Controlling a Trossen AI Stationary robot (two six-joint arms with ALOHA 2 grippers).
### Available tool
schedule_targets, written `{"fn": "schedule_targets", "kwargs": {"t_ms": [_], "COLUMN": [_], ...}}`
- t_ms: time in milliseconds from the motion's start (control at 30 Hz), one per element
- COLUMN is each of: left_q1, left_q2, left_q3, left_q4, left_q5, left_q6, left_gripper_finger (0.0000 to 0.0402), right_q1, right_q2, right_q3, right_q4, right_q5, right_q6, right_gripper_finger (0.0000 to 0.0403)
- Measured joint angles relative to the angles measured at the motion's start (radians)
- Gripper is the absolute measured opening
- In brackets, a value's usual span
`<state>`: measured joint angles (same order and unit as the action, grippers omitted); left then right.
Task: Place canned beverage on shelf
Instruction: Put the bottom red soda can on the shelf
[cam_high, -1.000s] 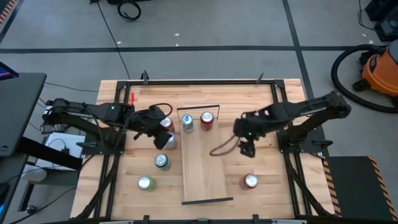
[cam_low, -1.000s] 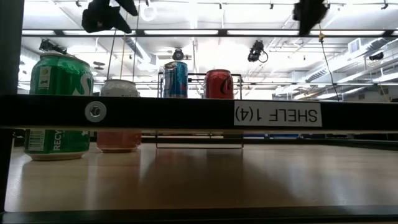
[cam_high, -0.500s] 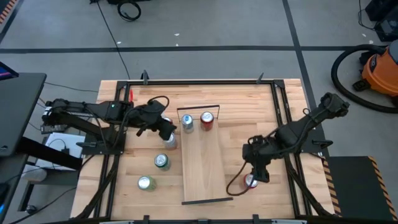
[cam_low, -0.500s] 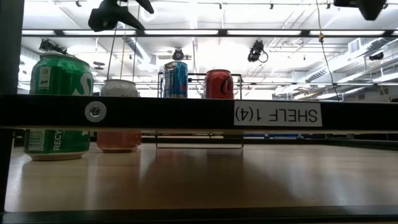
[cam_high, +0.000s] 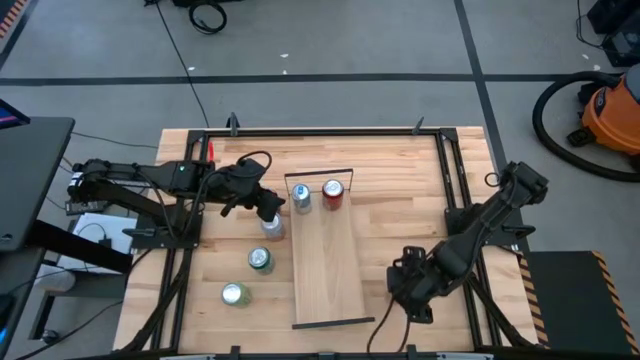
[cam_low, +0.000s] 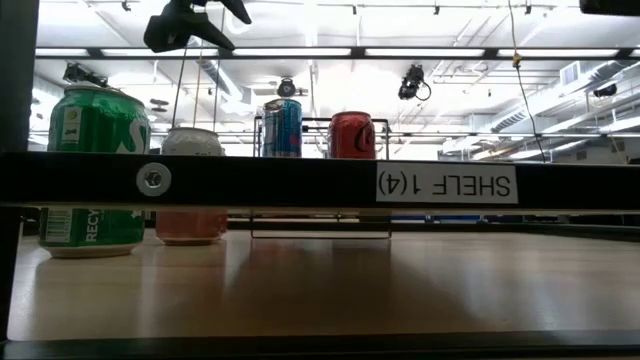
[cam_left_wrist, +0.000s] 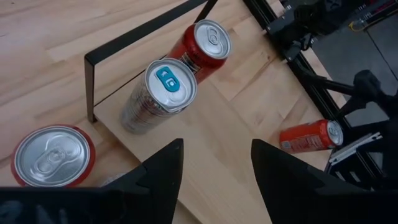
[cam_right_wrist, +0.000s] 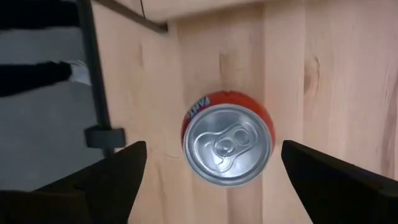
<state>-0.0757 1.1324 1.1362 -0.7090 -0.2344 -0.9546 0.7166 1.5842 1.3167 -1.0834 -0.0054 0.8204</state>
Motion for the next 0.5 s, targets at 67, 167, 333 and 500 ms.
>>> {"fn": "schedule_targets", "kwargs": {"t_ms": [67,167,333,500], "left_q1": [0.000,0.000,0.000,0.000], "left_q2": [0.000,0.000,0.000,0.000], "left_q3": [0.000,0.000,0.000,0.000], "left_q4": [0.000,0.000,0.000,0.000], "left_q5": [0.000,0.000,0.000,0.000], "left_q6": [0.000,0.000,-0.002,-0.003], "left_gripper_finger": [0.0199,0.0199,0.0199,0.0199], "right_q1": [0.012,0.023,0.038,0.053], "right_q2": [0.029,0.065,0.119,0.152], "right_q3": [0.000,0.000,0.000,-0.001], "right_q4": [-0.011,-0.012,-0.018,-0.018], "right_q5": [0.011,0.017,0.019,0.060], "right_q6": [0.001,0.000,-0.001,-0.009], "right_gripper_finger": [0.0384,0.0384,0.0381,0.0373]}}
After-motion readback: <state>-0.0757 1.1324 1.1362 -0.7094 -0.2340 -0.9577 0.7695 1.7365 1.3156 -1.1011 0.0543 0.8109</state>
